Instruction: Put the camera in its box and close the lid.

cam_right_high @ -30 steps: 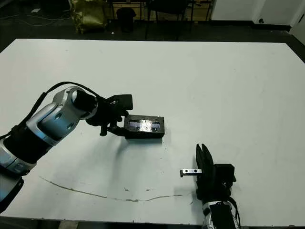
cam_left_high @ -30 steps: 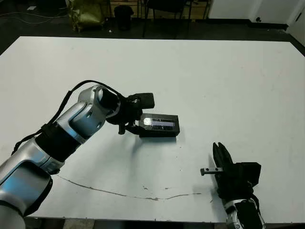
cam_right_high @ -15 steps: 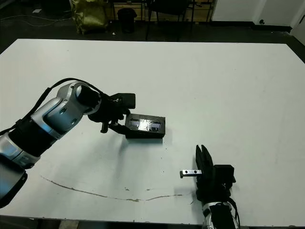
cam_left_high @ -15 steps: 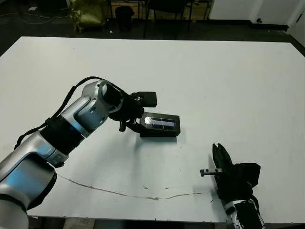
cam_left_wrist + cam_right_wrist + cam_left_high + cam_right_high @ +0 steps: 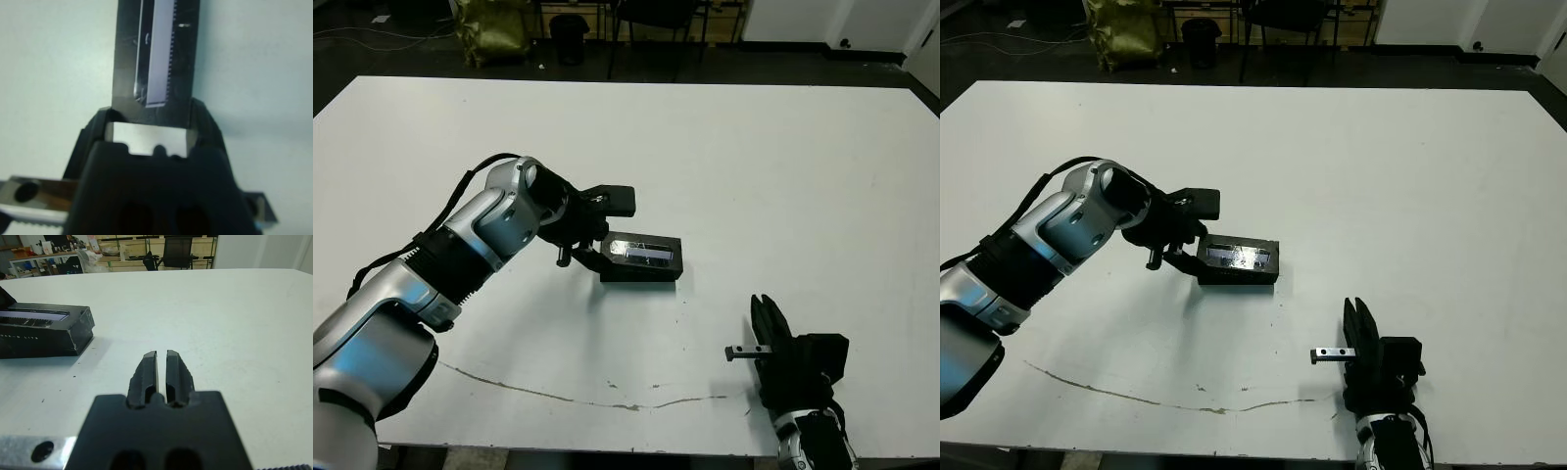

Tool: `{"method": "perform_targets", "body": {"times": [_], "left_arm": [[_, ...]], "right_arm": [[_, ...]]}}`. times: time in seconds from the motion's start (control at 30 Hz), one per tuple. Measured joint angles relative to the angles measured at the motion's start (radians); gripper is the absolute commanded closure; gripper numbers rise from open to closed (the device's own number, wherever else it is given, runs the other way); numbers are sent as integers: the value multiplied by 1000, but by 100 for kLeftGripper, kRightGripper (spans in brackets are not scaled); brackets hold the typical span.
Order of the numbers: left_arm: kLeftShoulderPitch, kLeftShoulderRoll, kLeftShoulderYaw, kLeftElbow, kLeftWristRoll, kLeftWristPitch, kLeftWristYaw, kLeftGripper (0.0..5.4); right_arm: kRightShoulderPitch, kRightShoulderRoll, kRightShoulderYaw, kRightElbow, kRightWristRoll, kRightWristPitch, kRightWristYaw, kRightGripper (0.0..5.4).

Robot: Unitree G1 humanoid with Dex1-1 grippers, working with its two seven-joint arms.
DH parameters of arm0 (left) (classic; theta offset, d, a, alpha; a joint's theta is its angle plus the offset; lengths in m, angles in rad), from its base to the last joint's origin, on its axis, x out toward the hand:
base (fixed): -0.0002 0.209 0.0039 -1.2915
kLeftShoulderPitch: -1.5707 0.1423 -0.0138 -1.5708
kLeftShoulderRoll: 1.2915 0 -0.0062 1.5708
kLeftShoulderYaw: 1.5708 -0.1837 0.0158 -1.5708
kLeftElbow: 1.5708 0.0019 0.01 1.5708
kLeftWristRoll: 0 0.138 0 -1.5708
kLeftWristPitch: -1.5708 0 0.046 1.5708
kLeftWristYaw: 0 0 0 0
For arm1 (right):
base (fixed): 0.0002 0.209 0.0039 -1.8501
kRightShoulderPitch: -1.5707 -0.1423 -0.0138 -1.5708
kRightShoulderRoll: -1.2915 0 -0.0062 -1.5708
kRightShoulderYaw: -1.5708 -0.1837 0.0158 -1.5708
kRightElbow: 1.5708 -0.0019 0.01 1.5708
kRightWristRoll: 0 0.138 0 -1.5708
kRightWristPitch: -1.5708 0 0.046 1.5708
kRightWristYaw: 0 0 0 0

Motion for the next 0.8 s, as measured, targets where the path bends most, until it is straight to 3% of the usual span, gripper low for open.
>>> {"method": "perform_targets", "body": {"times": [0.37, 0.8], "left_arm": [[-9, 3, -33, -2, 37, -32, -12, 344], [-24, 7, -76, -16, 100, -45, -34, 344]], "right_arm": [[2, 0, 5, -27, -8, 29, -10, 540], [-6, -2, -2, 6, 1, 0, 0, 540]]}}
